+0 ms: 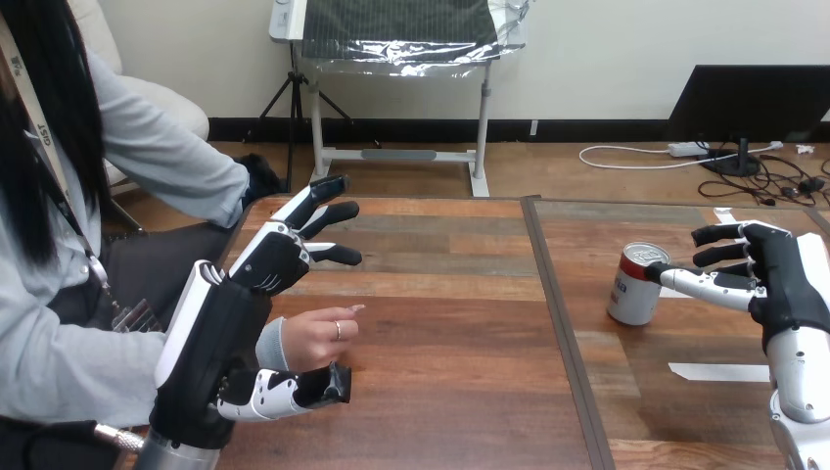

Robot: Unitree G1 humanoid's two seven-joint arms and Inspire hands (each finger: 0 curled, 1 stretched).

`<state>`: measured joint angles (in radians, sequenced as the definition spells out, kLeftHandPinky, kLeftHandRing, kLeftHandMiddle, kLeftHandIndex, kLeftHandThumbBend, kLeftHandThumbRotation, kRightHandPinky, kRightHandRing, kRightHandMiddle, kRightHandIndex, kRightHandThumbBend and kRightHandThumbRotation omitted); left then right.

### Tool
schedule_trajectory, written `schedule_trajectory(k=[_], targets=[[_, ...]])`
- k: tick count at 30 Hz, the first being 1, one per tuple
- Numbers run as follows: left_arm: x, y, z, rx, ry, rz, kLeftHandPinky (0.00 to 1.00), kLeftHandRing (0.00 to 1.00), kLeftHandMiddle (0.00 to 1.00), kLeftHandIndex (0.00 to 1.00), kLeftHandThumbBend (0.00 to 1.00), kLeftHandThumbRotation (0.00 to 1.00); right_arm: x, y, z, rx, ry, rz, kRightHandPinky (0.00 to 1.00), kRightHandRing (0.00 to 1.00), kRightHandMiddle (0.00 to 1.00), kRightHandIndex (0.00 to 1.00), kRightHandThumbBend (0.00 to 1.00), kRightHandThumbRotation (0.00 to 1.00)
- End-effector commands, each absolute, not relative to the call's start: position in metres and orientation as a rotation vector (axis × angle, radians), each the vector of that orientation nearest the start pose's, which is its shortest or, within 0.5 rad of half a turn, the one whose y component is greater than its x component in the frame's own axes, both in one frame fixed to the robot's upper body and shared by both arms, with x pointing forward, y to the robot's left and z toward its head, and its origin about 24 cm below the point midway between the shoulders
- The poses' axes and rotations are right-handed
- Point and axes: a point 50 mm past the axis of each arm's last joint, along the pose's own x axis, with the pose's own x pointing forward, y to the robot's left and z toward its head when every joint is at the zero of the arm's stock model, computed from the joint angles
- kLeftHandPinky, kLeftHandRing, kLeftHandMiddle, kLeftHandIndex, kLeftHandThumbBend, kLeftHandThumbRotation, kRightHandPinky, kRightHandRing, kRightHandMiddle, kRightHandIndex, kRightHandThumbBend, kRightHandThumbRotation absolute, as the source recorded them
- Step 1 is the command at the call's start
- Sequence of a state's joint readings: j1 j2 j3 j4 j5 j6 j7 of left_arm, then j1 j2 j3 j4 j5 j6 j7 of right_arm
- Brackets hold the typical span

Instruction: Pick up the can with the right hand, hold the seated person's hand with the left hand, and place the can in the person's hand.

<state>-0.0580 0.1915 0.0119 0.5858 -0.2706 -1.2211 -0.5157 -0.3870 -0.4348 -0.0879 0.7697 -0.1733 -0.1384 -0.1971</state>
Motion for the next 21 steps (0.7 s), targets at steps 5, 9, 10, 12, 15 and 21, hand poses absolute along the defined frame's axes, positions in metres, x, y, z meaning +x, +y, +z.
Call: schedule_trajectory(k=[5, 9, 10, 12, 15, 21], targets=[[0.23, 0.185, 0.054, 0.196, -0.756, -0.338, 0.69, 0.87, 0.92, 0.89, 1.0, 0.68, 0.325, -0.286, 0.072, -0.585, 0.017, -0.366, 0.46, 0.53, 0.57, 0.6, 1.0, 0.19], [0.23, 0.185, 0.054, 0.199, -0.764, -0.337, 0.68, 0.86, 0.92, 0.89, 1.0, 0.69, 0.326, -0.286, 0.076, -0.614, 0.001, -0.369, 0.47, 0.54, 0.57, 0.6, 1.0, 0.21], [0.23, 0.185, 0.054, 0.197, -0.761, -0.339, 0.68, 0.86, 0.92, 0.89, 1.0, 0.69, 0.326, -0.286, 0.077, -0.616, -0.001, -0.368, 0.48, 0.55, 0.58, 0.61, 1.0, 0.23], [0.23, 0.185, 0.054, 0.194, -0.757, -0.342, 0.68, 0.86, 0.92, 0.89, 1.0, 0.69, 0.327, -0.286, 0.078, -0.621, -0.006, -0.365, 0.49, 0.56, 0.59, 0.62, 1.0, 0.23], [0.23, 0.185, 0.054, 0.193, -0.754, -0.345, 0.68, 0.86, 0.92, 0.89, 1.0, 0.69, 0.329, -0.287, 0.08, -0.627, -0.013, -0.36, 0.51, 0.58, 0.6, 0.64, 1.0, 0.25], [0.23, 0.184, 0.054, 0.186, -0.751, -0.349, 0.68, 0.87, 0.92, 0.89, 1.0, 0.68, 0.333, -0.286, 0.083, -0.642, -0.044, -0.35, 0.55, 0.63, 0.67, 0.7, 1.0, 0.27]])
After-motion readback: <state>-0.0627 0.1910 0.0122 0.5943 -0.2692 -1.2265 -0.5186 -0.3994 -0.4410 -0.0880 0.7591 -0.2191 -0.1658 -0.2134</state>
